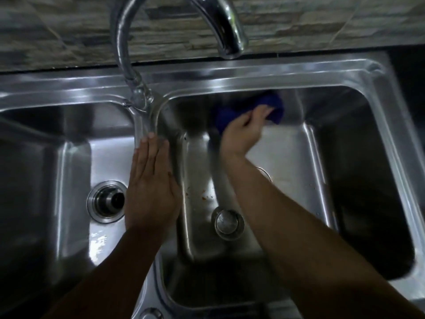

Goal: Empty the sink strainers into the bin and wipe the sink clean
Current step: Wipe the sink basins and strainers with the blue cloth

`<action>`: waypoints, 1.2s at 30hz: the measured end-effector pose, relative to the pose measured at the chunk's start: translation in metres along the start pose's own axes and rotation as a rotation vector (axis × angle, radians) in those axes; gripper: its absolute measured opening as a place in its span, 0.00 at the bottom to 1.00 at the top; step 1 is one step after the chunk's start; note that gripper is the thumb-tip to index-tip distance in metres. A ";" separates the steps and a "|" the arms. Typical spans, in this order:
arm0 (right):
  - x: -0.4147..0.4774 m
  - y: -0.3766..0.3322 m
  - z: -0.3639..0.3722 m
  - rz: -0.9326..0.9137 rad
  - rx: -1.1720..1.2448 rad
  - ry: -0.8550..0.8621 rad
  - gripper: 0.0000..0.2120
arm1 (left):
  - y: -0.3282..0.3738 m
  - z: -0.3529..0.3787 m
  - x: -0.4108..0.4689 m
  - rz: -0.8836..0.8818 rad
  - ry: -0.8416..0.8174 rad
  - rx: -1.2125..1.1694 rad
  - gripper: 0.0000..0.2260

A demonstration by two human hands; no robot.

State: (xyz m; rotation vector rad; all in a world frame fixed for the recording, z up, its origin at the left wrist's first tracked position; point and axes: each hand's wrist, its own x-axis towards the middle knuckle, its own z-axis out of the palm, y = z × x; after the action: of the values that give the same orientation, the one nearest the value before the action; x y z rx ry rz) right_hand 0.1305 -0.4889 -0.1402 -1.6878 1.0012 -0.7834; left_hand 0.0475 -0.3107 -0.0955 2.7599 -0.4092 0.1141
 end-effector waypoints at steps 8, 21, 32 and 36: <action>-0.036 0.061 0.004 -1.013 -0.425 -1.017 0.21 | 0.003 -0.001 -0.001 -0.041 -0.019 -0.030 0.24; 0.116 0.122 -0.124 -0.745 -1.059 -0.896 0.30 | 0.004 -0.004 0.000 -0.028 -0.019 -0.013 0.24; 0.022 0.096 -0.063 -0.772 -1.101 -1.198 0.33 | 0.006 -0.007 -0.001 -0.012 -0.100 0.064 0.25; 0.074 0.099 -0.102 -0.734 -1.160 -1.137 0.32 | 0.011 -0.009 -0.004 0.007 -0.177 0.199 0.25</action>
State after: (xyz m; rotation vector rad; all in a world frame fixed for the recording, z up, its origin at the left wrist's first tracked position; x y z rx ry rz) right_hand 0.0511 -0.6144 -0.1994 -2.9643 -0.1340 0.5865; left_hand 0.0404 -0.3164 -0.0843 2.9762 -0.4771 -0.0937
